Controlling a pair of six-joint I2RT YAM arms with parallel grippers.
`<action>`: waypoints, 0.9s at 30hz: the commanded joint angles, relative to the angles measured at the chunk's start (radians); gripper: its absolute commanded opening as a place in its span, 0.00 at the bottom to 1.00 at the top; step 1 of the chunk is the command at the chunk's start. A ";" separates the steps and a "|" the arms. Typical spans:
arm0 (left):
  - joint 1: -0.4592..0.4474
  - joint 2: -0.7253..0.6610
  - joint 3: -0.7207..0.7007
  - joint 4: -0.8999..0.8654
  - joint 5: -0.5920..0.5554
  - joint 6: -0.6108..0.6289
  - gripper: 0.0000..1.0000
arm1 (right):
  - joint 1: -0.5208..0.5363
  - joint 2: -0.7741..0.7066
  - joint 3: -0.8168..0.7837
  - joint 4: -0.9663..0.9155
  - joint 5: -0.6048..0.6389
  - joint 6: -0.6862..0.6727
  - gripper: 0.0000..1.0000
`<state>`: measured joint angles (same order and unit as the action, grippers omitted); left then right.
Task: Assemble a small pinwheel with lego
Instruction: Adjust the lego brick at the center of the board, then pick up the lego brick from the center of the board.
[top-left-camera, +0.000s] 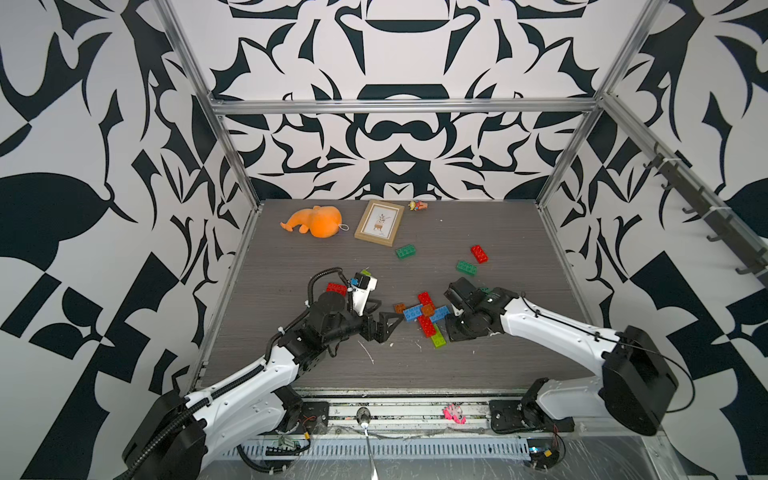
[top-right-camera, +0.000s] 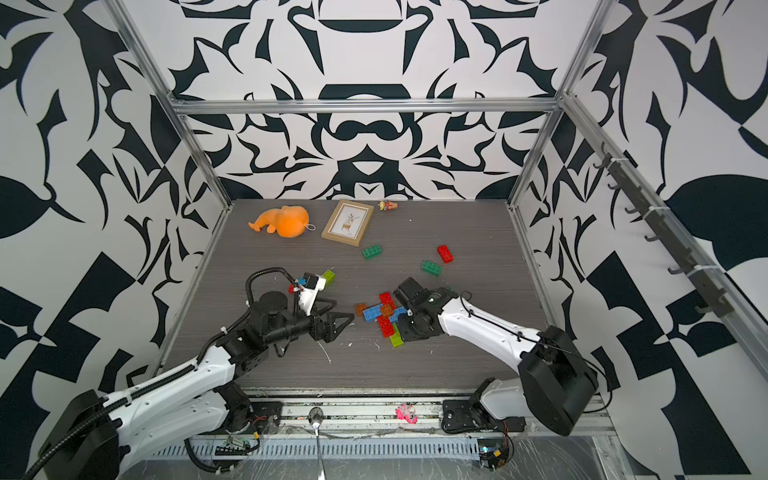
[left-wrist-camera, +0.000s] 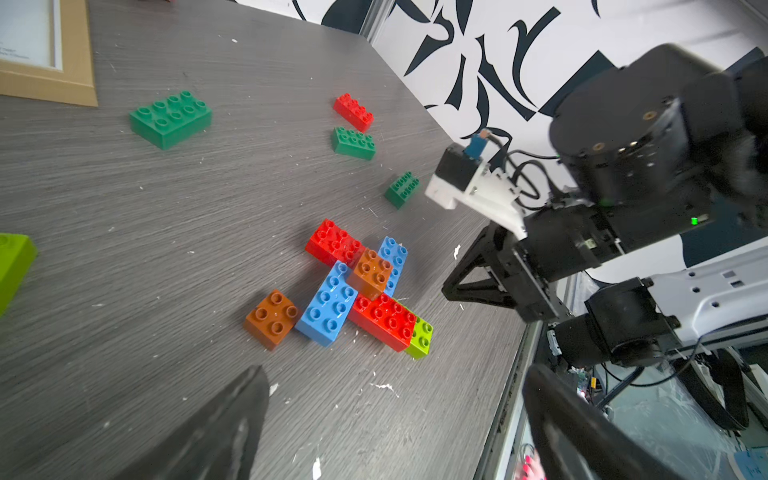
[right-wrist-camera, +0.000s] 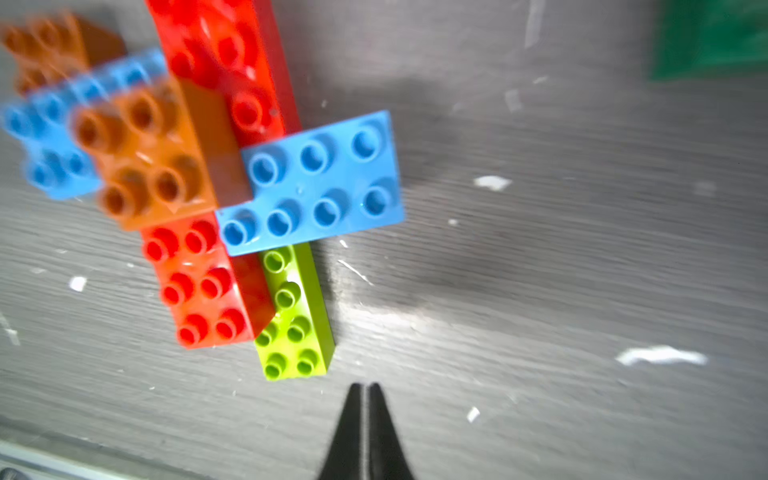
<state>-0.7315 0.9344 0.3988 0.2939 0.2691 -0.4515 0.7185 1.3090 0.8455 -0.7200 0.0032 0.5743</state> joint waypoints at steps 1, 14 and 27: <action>-0.001 -0.048 -0.006 -0.016 -0.015 -0.041 1.00 | 0.028 -0.035 0.107 -0.100 0.033 -0.045 0.32; -0.003 -0.354 -0.067 -0.271 0.090 -0.332 1.00 | 0.035 0.255 0.362 -0.090 -0.007 -0.246 0.67; -0.002 -0.348 -0.090 -0.248 0.079 -0.348 1.00 | 0.035 0.407 0.434 -0.075 -0.025 -0.270 0.58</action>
<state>-0.7315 0.5846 0.3042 0.0212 0.3412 -0.7856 0.7525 1.7145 1.2392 -0.7856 -0.0257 0.3119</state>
